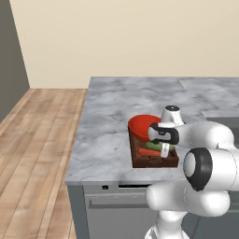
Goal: Place the two vegetables and bowl onto the tray for setting up a vegetable dip station.
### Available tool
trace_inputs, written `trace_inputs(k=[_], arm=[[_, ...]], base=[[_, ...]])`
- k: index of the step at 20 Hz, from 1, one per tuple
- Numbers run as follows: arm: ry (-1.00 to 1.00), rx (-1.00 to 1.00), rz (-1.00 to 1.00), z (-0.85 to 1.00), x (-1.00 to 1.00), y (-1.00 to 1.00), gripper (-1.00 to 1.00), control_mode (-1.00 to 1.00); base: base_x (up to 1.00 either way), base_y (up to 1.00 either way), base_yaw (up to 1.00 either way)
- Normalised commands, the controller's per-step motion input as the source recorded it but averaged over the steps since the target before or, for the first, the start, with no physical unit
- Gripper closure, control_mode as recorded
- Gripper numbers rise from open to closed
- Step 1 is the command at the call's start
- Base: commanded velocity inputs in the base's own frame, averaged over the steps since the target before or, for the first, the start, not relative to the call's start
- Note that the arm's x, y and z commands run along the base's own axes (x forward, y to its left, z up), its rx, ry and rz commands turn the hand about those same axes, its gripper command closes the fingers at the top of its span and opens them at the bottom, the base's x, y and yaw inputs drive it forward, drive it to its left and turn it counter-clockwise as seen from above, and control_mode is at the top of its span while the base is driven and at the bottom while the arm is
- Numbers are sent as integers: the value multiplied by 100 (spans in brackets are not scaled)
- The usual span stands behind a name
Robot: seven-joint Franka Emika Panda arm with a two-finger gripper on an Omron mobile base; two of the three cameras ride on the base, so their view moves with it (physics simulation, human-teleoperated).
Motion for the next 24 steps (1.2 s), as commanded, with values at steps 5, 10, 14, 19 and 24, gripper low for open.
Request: trace_inputs(k=[5, 10, 14, 19, 24], arm=[[4, 0, 0, -9, 3, 0, -100, -100], [5, 0, 0, -6, 0, 0, -100, -100], [2, 0, 0, -3, -5, 0, -100, -100], [2, 0, 0, 1, -11, 0, -100, -100], [2, 1, 0, 6, -14, 0, -100, -100]], base=[[0, 0, 0], [0, 0, 0], [0, 0, 0], [0, 0, 0], [0, 0, 0]])
